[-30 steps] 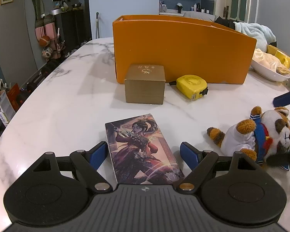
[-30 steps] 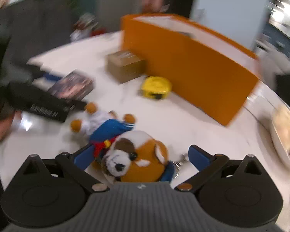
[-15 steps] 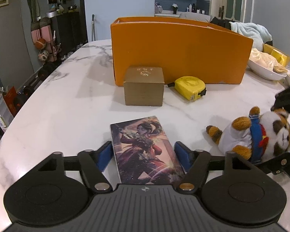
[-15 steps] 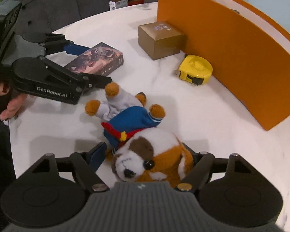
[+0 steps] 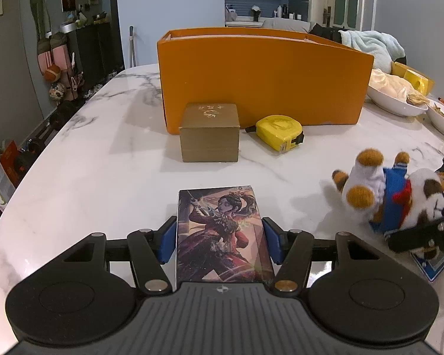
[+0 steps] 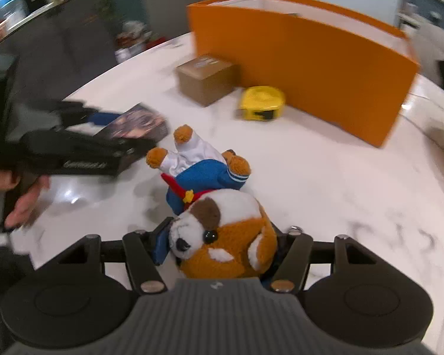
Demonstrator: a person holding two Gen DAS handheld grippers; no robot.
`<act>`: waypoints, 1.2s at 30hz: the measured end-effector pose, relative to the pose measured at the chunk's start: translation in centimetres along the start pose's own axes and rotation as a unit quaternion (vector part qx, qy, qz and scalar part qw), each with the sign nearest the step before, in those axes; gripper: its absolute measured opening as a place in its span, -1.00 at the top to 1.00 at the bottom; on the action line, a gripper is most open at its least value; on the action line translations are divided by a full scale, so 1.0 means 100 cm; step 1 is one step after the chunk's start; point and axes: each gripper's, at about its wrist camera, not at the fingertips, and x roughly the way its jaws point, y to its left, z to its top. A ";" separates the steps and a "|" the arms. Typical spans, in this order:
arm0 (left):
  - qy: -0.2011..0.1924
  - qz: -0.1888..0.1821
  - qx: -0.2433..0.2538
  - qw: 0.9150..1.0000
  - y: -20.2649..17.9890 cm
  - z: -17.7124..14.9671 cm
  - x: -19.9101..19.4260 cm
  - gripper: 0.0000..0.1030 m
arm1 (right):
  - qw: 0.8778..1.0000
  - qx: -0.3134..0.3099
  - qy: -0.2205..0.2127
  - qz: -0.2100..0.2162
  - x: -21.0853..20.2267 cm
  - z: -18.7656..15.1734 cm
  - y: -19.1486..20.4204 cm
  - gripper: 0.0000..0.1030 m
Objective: Organize objects
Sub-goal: 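Grasp the illustrated card with the left tool while the right tool grips the dog plush, then lift the card and dog plush and carry them over the orange box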
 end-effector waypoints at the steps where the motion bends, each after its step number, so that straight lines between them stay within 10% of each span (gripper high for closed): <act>1: 0.000 0.001 0.002 1.000 -0.001 0.000 0.000 -0.34 | 1.000 0.009 -0.004 -0.006 0.000 0.000 0.000 -0.23; 15: -0.016 -0.005 -0.001 1.000 0.000 0.011 -0.015 -0.34 | 0.990 0.125 -0.052 -0.044 -0.018 -0.001 -0.009 -0.23; 36: -0.077 -0.033 0.008 0.996 -0.005 0.097 -0.038 -0.34 | 0.981 0.144 -0.115 -0.063 -0.067 0.063 -0.015 -0.23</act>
